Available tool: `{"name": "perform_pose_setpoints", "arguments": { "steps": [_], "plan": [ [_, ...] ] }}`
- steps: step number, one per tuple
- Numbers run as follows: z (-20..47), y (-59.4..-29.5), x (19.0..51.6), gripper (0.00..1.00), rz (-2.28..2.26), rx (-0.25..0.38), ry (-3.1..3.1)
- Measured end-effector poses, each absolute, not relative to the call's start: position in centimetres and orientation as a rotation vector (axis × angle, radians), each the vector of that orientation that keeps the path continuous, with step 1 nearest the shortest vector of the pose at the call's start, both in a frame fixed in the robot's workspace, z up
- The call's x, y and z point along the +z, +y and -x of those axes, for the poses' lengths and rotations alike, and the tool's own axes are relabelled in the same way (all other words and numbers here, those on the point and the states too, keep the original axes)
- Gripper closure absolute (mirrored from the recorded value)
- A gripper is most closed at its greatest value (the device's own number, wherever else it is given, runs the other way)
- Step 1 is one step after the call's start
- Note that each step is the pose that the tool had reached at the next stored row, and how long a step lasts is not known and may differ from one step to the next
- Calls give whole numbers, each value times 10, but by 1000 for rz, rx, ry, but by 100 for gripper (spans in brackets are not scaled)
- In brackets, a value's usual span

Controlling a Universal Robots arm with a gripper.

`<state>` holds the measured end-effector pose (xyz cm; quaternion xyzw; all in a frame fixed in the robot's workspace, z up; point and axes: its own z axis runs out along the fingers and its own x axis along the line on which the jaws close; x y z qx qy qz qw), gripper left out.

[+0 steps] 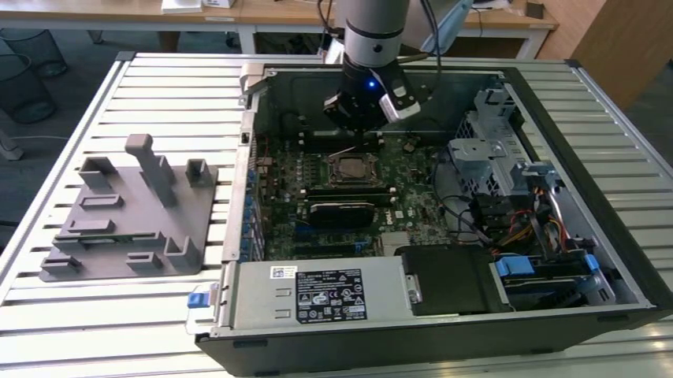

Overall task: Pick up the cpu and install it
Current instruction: 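Install the first cpu locking lever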

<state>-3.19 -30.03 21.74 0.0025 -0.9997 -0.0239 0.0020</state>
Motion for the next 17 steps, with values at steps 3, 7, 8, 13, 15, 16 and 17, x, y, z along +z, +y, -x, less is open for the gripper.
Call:
{"name": "perform_pose_setpoints", "arguments": {
  "steps": [3,7,8,13,15,16,17],
  "plan": [
    [30,-300,215,89,-8,-75,-3136],
    [29,-300,213,89,-8,-75,-3135],
    [29,-300,212,89,-8,-75,-3135],
    [28,-300,208,89,-8,-75,-3135],
    [27,-300,206,89,-8,-75,-3135],
    [27,-300,205,89,-8,-75,-3135],
    [27,-300,205,89,-8,-75,-3135]
  ]
}}
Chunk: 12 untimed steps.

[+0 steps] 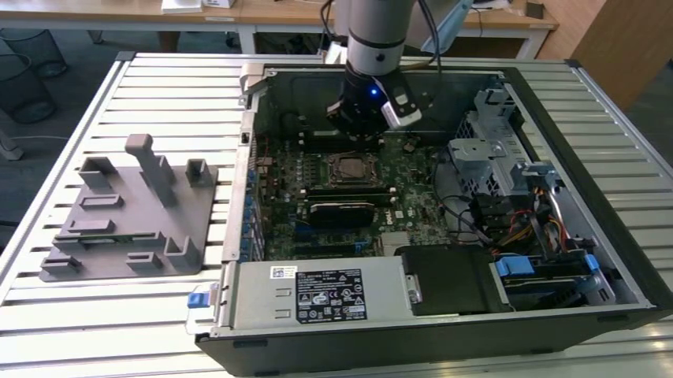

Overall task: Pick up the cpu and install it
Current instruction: 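Install the first cpu locking lever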

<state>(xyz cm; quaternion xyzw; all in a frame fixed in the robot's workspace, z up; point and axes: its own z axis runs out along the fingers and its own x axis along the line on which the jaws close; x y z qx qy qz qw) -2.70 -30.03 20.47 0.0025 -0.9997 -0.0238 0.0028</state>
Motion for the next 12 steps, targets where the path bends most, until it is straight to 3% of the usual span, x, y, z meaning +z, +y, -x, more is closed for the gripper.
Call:
{"name": "perform_pose_setpoints", "arguments": {
  "steps": [12],
  "plan": [
    [26,-300,202,89,-8,-75,-3135]
  ]
}}
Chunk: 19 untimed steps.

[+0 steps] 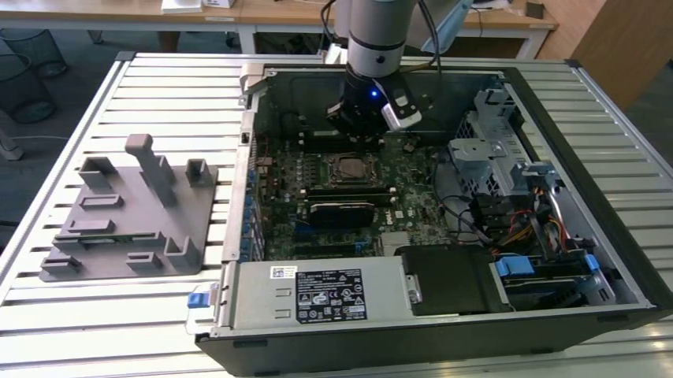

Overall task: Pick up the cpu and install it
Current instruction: 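Install the first cpu locking lever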

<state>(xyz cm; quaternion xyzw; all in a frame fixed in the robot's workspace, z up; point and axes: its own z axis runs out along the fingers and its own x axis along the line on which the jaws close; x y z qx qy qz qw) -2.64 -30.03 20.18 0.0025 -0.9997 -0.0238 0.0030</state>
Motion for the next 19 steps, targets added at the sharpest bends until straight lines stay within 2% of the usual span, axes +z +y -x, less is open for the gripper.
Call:
{"name": "perform_pose_setpoints", "arguments": {
  "steps": [19],
  "plan": [
    [26,-300,200,89,-8,-75,-3135]
  ]
}}
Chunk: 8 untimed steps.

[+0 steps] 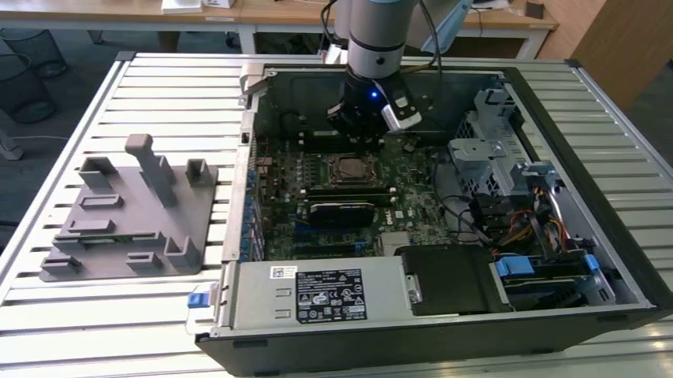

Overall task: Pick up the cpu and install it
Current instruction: 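Install the first cpu locking lever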

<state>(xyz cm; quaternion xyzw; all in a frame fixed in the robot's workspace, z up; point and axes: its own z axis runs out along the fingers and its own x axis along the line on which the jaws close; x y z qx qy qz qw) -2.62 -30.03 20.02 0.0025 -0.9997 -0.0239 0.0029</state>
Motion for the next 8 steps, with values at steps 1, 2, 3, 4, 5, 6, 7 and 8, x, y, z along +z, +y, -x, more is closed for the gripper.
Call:
{"name": "perform_pose_setpoints", "arguments": {
  "steps": [1,2,3,4,5,6,7,8],
  "plan": [
    [26,-300,200,89,-8,-75,-3135],
    [26,-300,201,89,-8,-75,-3135],
    [26,-300,201,89,-8,-75,-3135],
    [26,-300,201,89,-8,-75,-3135],
    [26,-300,202,89,-8,-75,-3135],
    [26,-300,202,89,-8,-75,-3135],
    [26,-300,202,89,-8,-75,-3135],
    [26,-300,202,89,-8,-75,-3135]
  ]
}}
